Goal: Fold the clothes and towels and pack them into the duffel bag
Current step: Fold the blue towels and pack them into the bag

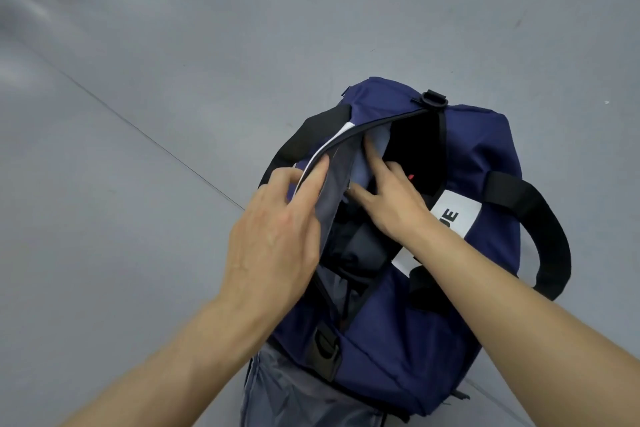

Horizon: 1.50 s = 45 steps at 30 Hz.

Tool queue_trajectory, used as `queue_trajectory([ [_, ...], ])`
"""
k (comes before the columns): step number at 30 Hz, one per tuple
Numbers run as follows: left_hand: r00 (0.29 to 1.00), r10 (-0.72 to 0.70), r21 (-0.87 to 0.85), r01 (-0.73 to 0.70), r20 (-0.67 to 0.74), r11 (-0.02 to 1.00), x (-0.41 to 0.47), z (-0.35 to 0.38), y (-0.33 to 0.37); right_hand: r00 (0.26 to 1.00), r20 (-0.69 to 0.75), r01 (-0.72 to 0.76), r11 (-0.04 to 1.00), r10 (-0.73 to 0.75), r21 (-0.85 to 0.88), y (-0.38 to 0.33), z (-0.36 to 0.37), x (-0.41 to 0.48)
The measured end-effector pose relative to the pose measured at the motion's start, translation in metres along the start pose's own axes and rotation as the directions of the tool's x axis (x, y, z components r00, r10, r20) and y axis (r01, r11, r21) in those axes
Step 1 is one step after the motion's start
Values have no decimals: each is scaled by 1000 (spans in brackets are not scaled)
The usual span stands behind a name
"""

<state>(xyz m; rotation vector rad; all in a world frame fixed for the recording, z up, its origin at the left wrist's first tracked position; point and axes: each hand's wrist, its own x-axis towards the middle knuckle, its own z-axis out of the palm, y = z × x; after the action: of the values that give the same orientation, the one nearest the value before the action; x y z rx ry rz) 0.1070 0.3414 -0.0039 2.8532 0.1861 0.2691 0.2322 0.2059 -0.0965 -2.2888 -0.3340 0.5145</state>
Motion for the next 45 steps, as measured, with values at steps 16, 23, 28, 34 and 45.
queue_trajectory([
  [16,994,105,-103,-105,-7,989,-5,4,49,988,115,89,989,-102,117,19,-87,-85],
  [23,843,392,-671,-51,369,740,-13,10,193,997,-42,-60,998,61,22,95,-201,-262],
  [28,530,662,-675,-209,530,708,-43,22,272,980,-115,-169,985,163,-39,148,-235,-382],
  [34,263,739,-676,-299,620,674,-92,41,345,889,-306,-329,940,340,90,211,-225,-482],
  [45,86,753,-700,-314,653,642,-210,147,468,546,-589,-668,733,597,124,338,-153,-598],
])
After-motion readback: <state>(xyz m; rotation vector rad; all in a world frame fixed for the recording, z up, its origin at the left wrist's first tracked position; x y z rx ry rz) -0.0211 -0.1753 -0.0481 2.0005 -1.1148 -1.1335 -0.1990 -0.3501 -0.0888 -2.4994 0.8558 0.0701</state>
